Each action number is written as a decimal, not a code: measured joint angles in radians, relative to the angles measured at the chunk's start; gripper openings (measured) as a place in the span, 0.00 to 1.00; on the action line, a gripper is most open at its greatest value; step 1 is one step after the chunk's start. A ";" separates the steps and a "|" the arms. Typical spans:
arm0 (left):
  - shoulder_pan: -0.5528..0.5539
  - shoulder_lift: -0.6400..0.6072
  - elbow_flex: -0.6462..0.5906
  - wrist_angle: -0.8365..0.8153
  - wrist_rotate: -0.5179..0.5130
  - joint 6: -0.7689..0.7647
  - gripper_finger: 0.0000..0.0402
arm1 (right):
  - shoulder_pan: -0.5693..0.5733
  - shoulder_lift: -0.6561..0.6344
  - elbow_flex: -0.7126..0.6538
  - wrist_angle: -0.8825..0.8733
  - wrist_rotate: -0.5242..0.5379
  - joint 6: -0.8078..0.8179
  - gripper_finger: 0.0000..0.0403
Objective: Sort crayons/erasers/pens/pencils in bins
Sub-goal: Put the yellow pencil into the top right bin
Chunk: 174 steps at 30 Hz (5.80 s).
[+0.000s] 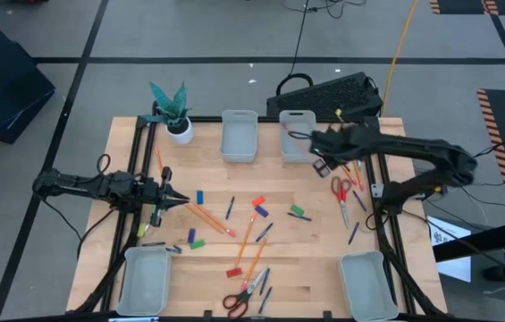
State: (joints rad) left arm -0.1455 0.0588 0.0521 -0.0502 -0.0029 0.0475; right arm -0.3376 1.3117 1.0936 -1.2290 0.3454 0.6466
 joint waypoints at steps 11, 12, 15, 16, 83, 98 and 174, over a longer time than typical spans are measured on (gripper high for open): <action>0.000 0.000 0.000 0.000 0.000 0.000 0.09 | -0.102 -0.097 -0.396 0.219 -0.202 0.051 0.31; 0.000 0.000 0.000 0.000 0.000 0.000 0.09 | -0.116 -0.090 -0.407 0.230 -0.207 0.044 0.31; 0.000 0.000 0.000 0.000 0.000 0.000 0.09 | -0.162 -0.078 -0.422 0.247 -0.173 0.029 0.31; 0.000 0.000 0.000 0.000 0.000 0.000 0.09 | -0.175 -0.075 -0.423 0.252 -0.162 0.023 0.31; 0.000 0.000 0.000 0.000 0.000 0.000 0.09 | -0.258 -0.012 -0.009 0.248 -0.217 -0.114 0.05; 0.000 0.000 0.000 0.000 0.000 0.000 0.09 | -0.265 0.469 0.372 0.061 -0.299 -0.257 0.05; 0.000 0.000 0.000 0.000 0.000 0.000 0.09 | -0.592 0.044 -0.468 0.281 -0.299 -0.189 0.03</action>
State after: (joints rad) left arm -0.1455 0.0586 0.0520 -0.0498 -0.0029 0.0475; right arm -0.9298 1.3553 0.6254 -0.9484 0.0467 0.4575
